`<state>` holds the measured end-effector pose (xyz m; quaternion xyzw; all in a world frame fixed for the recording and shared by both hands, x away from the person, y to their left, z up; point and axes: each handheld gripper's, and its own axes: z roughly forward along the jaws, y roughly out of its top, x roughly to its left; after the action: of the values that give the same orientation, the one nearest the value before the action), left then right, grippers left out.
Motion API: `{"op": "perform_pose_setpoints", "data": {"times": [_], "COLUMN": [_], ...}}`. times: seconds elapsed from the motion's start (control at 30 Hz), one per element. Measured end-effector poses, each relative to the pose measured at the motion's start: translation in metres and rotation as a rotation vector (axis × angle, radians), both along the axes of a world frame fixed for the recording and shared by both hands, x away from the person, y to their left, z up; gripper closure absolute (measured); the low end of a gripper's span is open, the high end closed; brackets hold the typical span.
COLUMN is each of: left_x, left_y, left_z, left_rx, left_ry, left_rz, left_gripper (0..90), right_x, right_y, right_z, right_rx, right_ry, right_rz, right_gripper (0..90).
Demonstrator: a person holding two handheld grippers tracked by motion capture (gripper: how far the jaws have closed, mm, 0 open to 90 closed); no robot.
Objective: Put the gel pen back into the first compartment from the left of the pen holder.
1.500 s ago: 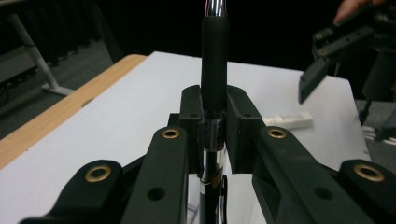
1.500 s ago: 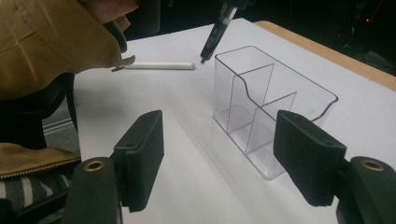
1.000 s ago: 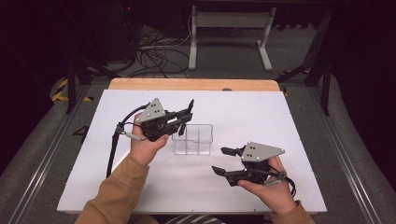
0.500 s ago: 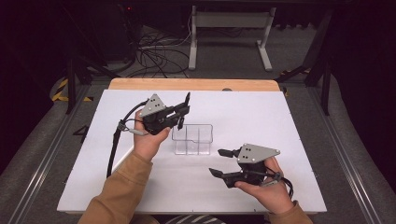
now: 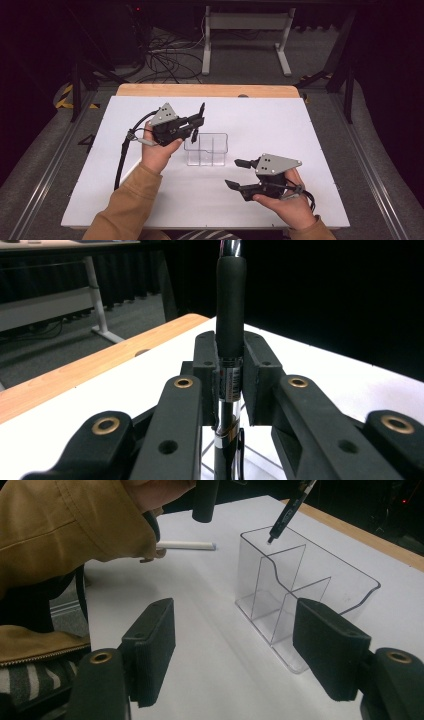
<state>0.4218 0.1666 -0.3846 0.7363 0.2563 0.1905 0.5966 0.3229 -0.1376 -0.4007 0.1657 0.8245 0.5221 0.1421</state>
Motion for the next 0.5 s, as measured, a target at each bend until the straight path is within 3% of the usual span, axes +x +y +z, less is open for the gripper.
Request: {"op": "perform_pose_setpoints", "data": {"times": [0.3,0.5], "left_x": [-0.0009,0.0009], "left_y": [0.0027,0.0057], "left_z": [-0.0038,-0.0098], "left_rx": [0.017,0.003], "left_ry": [0.026,0.073], "left_rz": [0.0,0.011], "left_gripper": [79.0,78.9], "right_x": [-0.0001,0.0004], "right_y": [-0.0008,-0.0013], "right_z": [0.0003,0.0001], "right_rx": [0.0,-0.002], "right_ry": [-0.001,0.0], "right_rz": [-0.002,-0.007], "right_gripper": [34.2,34.3]}}
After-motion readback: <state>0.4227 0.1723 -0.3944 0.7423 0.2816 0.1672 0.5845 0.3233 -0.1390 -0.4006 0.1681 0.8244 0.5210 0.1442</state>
